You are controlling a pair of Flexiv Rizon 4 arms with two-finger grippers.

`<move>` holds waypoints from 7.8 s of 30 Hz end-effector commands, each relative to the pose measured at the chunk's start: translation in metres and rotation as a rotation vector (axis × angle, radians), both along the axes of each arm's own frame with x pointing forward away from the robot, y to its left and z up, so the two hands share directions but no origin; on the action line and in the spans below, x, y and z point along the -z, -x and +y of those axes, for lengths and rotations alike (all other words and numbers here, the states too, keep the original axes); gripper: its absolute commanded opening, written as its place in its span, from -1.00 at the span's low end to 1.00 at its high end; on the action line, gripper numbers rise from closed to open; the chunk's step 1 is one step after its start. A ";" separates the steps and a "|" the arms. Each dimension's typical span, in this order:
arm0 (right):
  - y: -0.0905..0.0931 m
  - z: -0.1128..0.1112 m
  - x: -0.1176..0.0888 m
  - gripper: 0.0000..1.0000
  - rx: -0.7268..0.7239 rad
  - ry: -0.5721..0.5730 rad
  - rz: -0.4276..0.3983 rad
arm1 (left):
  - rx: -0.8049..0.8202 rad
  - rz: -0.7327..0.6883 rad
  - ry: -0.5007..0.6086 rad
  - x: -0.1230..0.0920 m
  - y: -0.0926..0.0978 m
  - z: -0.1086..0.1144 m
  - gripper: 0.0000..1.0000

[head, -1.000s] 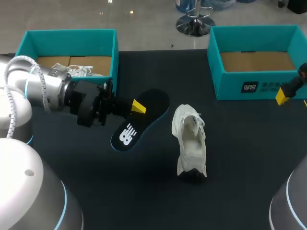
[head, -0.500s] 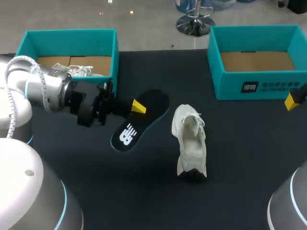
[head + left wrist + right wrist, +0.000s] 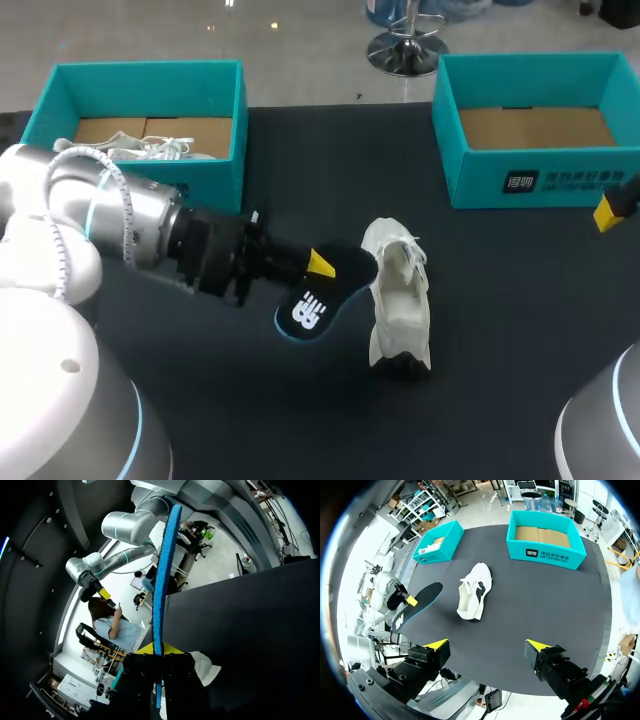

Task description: Take the shoe out of the shoebox, open the shoe tongue, remove and reinsert the insole, then place the shoe into the shoebox

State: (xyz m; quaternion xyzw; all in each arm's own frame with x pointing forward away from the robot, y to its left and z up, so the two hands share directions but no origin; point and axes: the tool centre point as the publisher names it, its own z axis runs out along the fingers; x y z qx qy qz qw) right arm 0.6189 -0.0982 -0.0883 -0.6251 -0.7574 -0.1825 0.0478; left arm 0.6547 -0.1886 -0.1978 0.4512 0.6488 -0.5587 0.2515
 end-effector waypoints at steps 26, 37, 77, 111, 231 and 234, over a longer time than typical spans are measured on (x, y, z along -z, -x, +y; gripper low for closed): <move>-0.004 0.001 -0.001 1.00 -0.001 0.002 0.008 | 0.029 0.174 -0.024 0.069 0.005 -0.051 -1.00; -0.004 0.001 -0.001 1.00 -0.001 0.002 0.008 | 0.038 0.169 -0.030 0.071 0.005 -0.058 -1.00; -0.004 0.001 -0.001 1.00 -0.001 0.002 0.008 | 0.028 0.083 0.021 0.109 -0.025 -0.090 -1.00; -0.004 0.001 -0.001 1.00 -0.001 0.002 0.008 | 0.000 -0.092 -0.096 0.143 -0.073 -0.092 -0.25; -0.004 0.001 -0.001 1.00 -0.001 0.002 0.008 | 0.038 -0.243 -0.199 0.135 -0.081 -0.070 0.64; -0.004 0.001 -0.001 1.00 -0.001 0.002 0.008 | 0.035 -0.240 -0.195 0.131 -0.080 -0.068 0.51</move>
